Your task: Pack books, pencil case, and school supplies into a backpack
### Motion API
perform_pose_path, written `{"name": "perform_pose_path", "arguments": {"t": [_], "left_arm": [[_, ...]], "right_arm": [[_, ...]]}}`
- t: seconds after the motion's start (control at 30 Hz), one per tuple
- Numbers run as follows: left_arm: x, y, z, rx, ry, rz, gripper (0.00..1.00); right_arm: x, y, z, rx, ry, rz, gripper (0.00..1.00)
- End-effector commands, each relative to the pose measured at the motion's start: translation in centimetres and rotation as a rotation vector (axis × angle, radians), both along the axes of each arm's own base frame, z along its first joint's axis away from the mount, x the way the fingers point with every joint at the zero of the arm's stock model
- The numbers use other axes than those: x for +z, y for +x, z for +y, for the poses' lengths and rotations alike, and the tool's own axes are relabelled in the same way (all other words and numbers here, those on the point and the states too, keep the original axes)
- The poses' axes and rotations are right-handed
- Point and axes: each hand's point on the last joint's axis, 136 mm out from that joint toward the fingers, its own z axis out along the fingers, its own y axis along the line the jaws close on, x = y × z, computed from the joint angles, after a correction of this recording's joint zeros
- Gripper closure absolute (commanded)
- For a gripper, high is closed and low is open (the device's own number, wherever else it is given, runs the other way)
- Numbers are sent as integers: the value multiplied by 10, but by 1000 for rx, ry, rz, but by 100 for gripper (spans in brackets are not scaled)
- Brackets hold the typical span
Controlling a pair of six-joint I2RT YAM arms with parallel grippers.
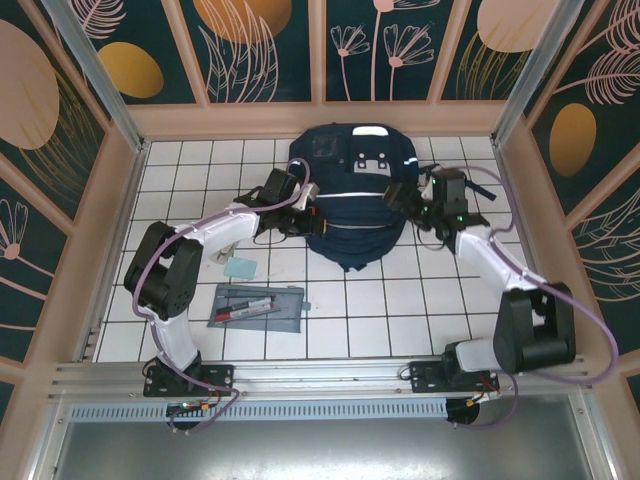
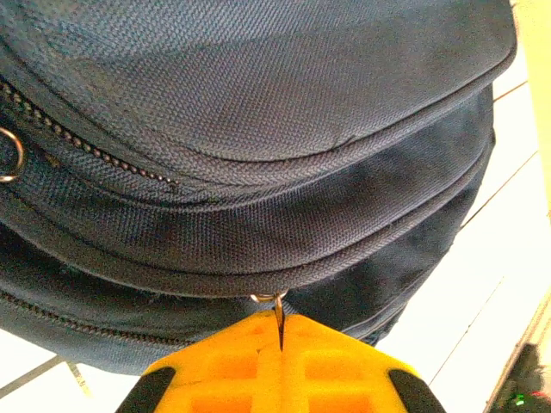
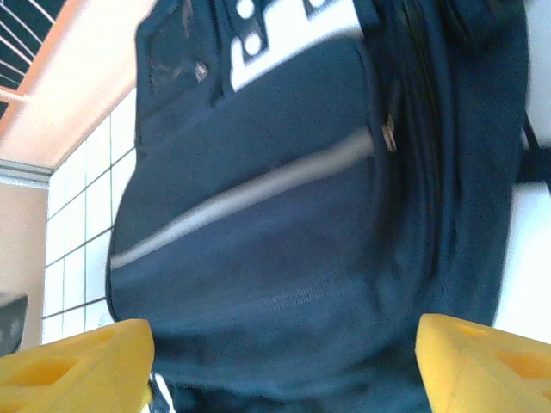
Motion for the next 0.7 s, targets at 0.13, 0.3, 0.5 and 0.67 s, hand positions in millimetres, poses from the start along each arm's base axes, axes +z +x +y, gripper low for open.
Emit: {"name": "perform_pose_path", "arguments": {"t": [0.13,0.3,0.5,0.67], "left_arm": [[51,2,-53,-4,-242,-33,100],[74,-7,-85,-32,-340,-32,100],[74,-28,-81,-80,-312,9,100],[37,-29,-51,-65,-98,-30,100]], "right_arm": [[-31,-44,14,-23,156,114,20],[-44,-49,34,15,230,134,19],[-54,-30,40,-40,290,94,40],[-63,-25,22,-98,175,75,100]]}}
